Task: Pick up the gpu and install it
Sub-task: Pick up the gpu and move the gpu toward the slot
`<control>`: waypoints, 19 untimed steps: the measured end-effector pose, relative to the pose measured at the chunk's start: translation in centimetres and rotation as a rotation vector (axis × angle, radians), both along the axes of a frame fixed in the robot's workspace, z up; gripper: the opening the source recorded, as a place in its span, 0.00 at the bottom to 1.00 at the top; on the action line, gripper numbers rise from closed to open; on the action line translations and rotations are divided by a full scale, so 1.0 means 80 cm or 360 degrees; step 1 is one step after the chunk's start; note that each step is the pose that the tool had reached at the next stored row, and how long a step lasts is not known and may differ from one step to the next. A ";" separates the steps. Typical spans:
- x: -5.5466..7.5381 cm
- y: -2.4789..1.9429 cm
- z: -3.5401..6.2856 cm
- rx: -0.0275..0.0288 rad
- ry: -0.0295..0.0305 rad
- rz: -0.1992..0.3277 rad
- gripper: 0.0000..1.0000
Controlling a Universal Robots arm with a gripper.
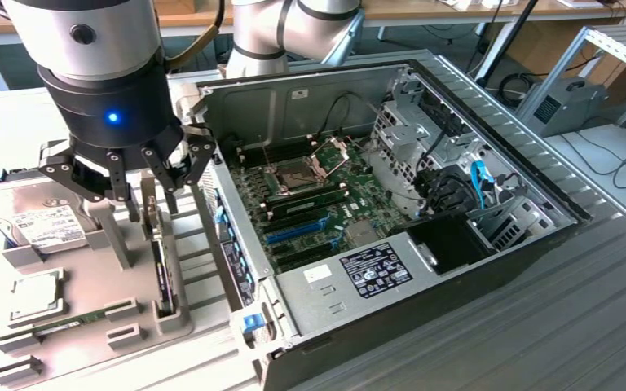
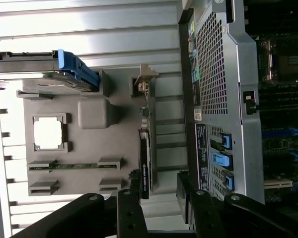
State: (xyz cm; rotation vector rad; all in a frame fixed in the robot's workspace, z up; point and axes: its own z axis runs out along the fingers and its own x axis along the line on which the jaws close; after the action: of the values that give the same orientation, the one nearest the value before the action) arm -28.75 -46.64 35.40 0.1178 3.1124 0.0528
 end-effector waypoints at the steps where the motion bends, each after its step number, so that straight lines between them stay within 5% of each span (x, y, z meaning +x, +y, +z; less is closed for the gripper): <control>1: 0.000 0.0000 0.000 -0.00001 -0.00001 0.0000 0.42; 19: -0.004 0.0000 -0.008 -0.00001 0.00000 0.0000 0.42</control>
State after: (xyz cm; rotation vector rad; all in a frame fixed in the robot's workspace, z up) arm -29.03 -46.64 34.75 0.1178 3.1124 0.0527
